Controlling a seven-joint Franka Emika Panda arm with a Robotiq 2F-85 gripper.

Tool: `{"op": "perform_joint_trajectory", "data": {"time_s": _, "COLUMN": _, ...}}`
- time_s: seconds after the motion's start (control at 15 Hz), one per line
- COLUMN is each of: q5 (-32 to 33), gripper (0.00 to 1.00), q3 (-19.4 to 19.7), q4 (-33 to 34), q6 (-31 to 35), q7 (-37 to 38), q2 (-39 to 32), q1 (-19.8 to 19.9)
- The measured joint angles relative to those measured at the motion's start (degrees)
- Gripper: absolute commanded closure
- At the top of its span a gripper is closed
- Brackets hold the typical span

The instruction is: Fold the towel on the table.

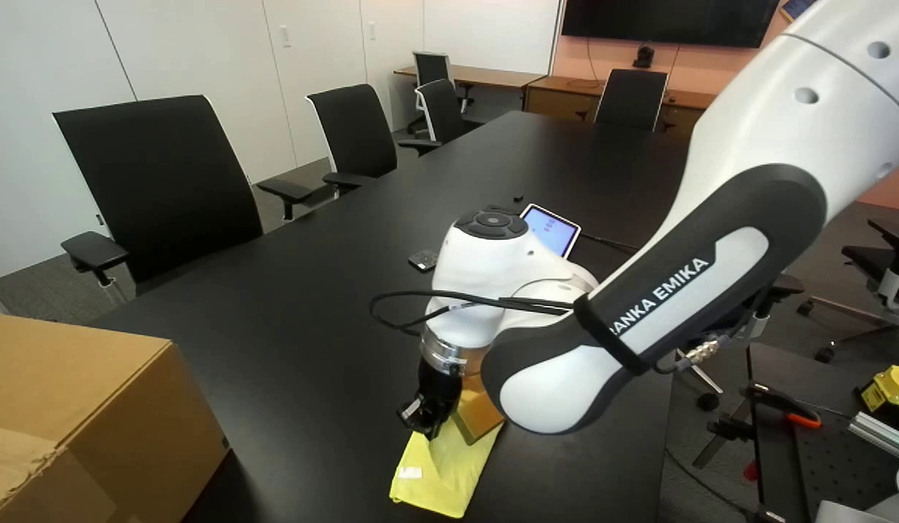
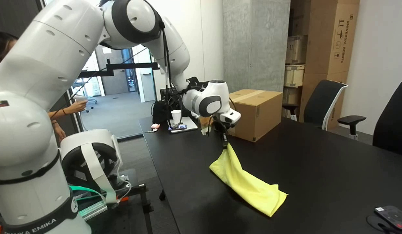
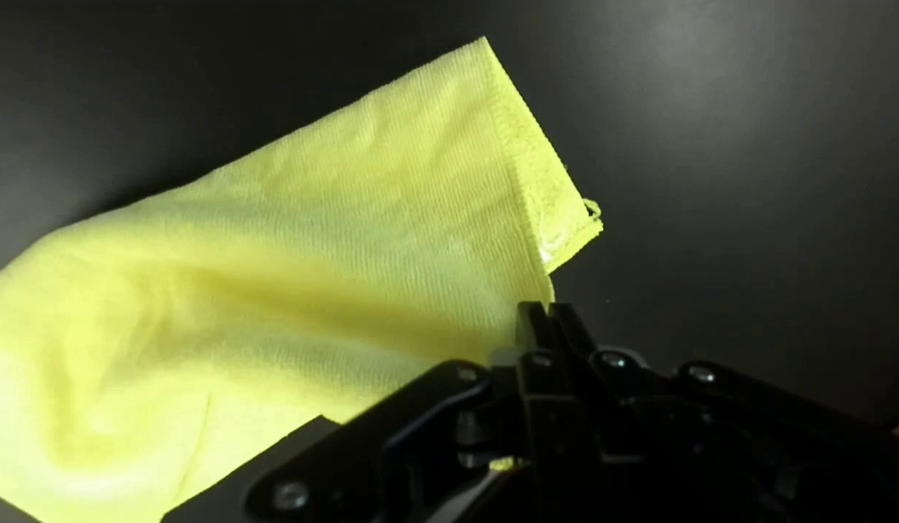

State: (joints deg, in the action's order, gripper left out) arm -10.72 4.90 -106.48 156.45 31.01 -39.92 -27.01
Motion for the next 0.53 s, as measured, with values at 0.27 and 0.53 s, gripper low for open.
{"op": "perform_joint_trajectory", "data": {"time_s": 0.27, "q5": 5.4, "gripper": 0.91, "q3": -0.4, "q4": 10.8, "q6": -10.2, "q7": 0.0, "q2": -6.5, "q1": 0.0}}
{"op": "perform_joint_trajectory", "data": {"time_s": 0.53, "q5": 8.0, "gripper": 0.6, "q3": -0.6, "q4": 19.3, "q6": -14.6, "q7": 0.0, "q2": -13.4, "q1": 0.2}}
